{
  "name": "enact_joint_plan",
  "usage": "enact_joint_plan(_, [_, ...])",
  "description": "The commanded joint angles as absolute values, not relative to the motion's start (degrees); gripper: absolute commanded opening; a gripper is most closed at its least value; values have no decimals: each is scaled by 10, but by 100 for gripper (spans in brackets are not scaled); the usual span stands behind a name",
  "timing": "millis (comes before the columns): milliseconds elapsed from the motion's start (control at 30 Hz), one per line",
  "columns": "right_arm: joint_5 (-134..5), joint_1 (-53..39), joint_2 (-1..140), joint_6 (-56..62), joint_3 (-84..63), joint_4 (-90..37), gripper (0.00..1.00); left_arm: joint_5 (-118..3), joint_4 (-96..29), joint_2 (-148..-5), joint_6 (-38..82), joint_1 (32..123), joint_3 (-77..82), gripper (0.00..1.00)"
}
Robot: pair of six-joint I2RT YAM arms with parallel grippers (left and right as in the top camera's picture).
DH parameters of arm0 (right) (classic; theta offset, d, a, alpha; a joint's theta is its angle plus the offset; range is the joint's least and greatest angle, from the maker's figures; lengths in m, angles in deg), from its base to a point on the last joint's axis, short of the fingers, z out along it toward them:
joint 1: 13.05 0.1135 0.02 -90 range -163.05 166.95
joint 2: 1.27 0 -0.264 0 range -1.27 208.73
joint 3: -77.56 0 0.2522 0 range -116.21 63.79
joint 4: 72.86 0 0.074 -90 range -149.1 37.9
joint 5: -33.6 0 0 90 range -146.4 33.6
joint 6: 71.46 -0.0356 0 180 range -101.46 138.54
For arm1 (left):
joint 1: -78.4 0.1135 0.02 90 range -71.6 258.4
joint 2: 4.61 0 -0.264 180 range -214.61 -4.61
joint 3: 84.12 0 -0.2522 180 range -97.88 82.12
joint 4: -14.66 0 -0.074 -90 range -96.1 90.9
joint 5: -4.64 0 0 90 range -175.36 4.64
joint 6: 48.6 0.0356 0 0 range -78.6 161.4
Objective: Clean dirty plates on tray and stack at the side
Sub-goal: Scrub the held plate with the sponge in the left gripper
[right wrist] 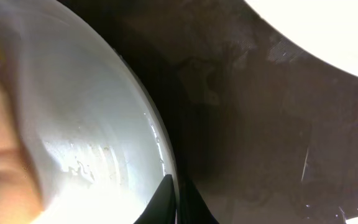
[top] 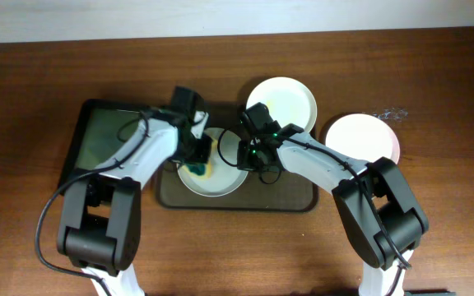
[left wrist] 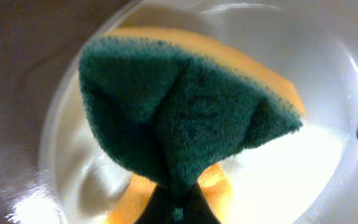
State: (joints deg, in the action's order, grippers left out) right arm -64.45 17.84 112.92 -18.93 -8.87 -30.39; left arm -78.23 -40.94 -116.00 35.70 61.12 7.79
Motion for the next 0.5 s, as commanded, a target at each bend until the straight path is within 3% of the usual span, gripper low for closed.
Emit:
enact_joint_plan(0, [-639,176,1144,-187,-89,-298,4,-770,-397,-1160,347,600,108,0])
enact_joint_plan(67, [-639,176,1144,-187,-89,-298,4,-742,-401,-1160,349,597,108,0])
enact_joint_plan(167, [-639,176,1144,-187,-89,-298,4,-583,-392,-1160,456,598,108,0])
enact_joint_plan(267, [-640,176,1144,-187,-89,-298,4,-573,-348,-1160,456,610,108,0])
enact_joint_plan(333, [-640,176,1144,-187,-89,-298,4,-623,-296,-1160,419,620,108,0])
enact_joint_plan(467, [-639,176,1144,-187,-89,-298,4,-865,-201,-1163,340,623,108,0])
